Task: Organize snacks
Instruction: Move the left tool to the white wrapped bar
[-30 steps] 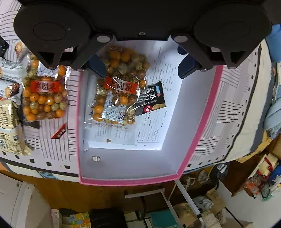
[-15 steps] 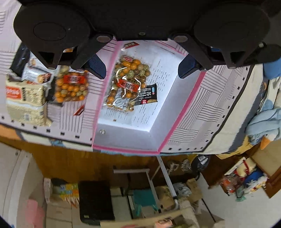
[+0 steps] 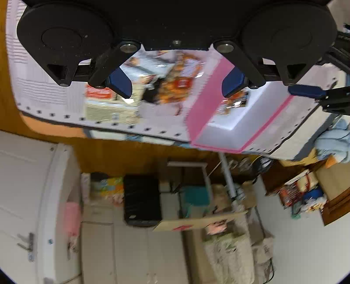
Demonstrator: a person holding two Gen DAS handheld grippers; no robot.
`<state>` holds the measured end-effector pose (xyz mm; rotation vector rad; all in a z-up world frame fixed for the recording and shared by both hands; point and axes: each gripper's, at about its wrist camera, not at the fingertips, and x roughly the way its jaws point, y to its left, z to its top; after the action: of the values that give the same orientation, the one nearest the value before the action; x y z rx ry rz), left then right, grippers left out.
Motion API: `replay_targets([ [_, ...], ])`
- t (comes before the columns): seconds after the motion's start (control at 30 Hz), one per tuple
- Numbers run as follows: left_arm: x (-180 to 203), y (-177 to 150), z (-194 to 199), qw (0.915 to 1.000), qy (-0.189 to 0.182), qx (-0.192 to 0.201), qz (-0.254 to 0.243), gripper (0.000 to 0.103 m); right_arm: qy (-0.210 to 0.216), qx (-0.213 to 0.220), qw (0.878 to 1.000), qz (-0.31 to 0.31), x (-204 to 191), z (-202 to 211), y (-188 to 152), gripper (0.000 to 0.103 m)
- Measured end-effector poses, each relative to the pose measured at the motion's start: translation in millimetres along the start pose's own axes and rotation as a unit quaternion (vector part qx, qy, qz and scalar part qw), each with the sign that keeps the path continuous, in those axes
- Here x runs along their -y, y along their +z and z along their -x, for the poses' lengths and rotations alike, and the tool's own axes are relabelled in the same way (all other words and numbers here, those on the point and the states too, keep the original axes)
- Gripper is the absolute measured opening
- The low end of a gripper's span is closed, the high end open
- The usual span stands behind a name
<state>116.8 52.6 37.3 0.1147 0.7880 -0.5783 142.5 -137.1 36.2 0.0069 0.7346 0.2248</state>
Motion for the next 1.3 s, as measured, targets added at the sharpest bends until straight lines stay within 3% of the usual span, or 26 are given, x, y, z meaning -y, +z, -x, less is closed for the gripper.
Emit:
replay_targets([
  [0.1,26,4,-21,0.9996,-0.009,-0.004,-0.026,0.060,-0.008,0.024,1.000,-0.008,26,-9,-12,0.092],
  [0.17,38,4,-39,0.9990,-0.014,-0.011,-0.041,0.060,-0.004,0.017,1.000,-0.012,42,-24,-19,0.092],
  [0.27,50,1,-75,0.9983,-0.026,-0.033,-0.041,0.060,0.037,-0.012,0.999,-0.002,58,-54,-28,0.087],
  [0.4,57,-7,-130,0.9966,-0.034,-0.071,-0.026,0.058,0.064,-0.057,0.995,0.045,61,-98,-40,0.067],
  [0.53,47,-24,-175,0.9939,-0.037,-0.102,0.020,0.050,0.096,-0.099,0.984,0.112,57,-135,-57,0.063],
  [0.6,41,-32,-188,0.9950,-0.023,-0.094,0.024,0.050,0.105,-0.108,0.980,0.130,58,-151,-62,0.062],
  [0.7,35,-41,-204,0.9952,-0.019,-0.094,0.014,0.050,0.119,-0.128,0.977,0.125,61,-175,-66,0.062],
  [0.87,30,-47,-224,0.9942,-0.028,-0.102,0.017,0.050,0.102,-0.132,0.964,0.208,46,-191,-77,0.062],
  [1.0,44,-48,-224,0.9970,0.002,-0.070,-0.035,0.052,0.098,-0.132,0.969,0.185,54,-199,-78,0.061],
  [1.13,54,-54,-230,0.9959,0.019,-0.062,-0.062,0.053,0.074,-0.146,0.963,0.216,51,-198,-82,0.045],
  [1.2,61,-57,-229,0.9938,0.033,-0.060,-0.088,0.050,0.072,-0.156,0.966,0.195,53,-194,-77,0.044],
  [1.3,65,-61,-224,0.9919,0.046,-0.067,-0.098,0.036,0.080,-0.163,0.969,0.169,53,-188,-72,0.043],
])
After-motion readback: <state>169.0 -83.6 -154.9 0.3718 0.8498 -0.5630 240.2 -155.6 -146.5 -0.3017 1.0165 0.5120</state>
